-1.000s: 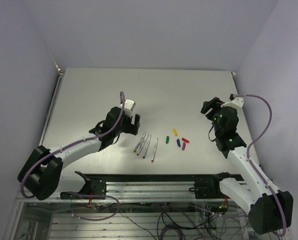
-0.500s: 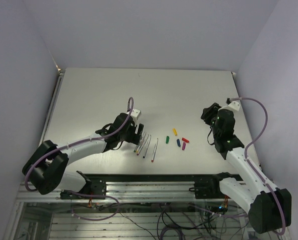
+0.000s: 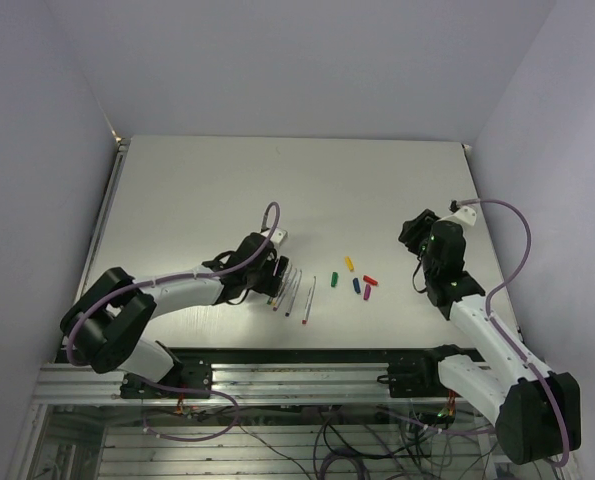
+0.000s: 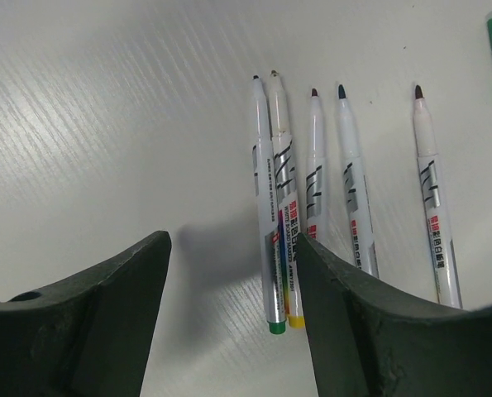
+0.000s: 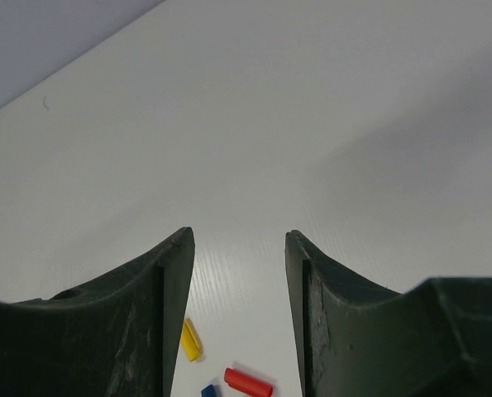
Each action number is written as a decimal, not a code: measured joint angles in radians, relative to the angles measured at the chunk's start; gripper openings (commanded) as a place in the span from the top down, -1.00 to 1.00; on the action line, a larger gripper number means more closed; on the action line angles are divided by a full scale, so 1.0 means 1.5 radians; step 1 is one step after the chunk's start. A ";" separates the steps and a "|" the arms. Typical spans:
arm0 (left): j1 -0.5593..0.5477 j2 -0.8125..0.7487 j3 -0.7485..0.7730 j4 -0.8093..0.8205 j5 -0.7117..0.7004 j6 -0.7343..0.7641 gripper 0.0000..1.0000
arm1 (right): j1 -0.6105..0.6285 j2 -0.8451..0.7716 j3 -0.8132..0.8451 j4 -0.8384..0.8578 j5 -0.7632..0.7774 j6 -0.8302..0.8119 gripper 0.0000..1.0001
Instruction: Insert the pens into the pen caps
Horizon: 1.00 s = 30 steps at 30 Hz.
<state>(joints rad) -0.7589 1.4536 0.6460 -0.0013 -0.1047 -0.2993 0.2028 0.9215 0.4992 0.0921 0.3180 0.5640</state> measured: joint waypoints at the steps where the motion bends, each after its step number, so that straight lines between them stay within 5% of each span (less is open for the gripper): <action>1: -0.001 0.002 0.000 0.000 -0.002 0.000 -0.43 | 0.000 0.002 0.000 0.000 0.000 0.001 0.03; 30: -0.006 0.053 0.013 0.011 -0.043 0.005 -0.21 | 0.000 0.045 -0.002 0.002 -0.011 0.008 0.01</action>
<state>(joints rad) -0.7677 1.5337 0.6651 0.0158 -0.1699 -0.2924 0.2028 0.9886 0.4961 0.0956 0.3016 0.5762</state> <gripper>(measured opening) 0.606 0.491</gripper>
